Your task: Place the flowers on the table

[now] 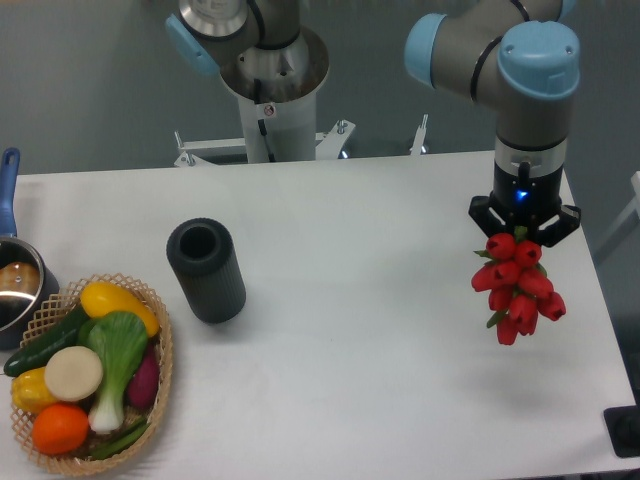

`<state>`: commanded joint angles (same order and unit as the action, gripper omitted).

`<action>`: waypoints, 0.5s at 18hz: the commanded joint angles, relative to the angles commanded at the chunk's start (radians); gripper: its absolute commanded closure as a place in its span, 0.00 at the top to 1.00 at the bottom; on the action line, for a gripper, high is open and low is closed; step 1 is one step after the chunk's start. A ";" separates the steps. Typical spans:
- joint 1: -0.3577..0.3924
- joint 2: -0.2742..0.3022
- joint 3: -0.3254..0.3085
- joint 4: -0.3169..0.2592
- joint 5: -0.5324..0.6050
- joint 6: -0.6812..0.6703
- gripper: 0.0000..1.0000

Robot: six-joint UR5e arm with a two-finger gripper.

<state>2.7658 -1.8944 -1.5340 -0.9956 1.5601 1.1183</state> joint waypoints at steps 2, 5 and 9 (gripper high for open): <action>0.000 -0.003 0.000 0.002 0.003 0.000 0.00; 0.000 -0.006 -0.002 0.000 0.005 0.000 0.00; -0.009 -0.035 -0.012 0.002 0.003 -0.006 0.00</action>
<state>2.7566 -1.9296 -1.5462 -0.9940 1.5631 1.1122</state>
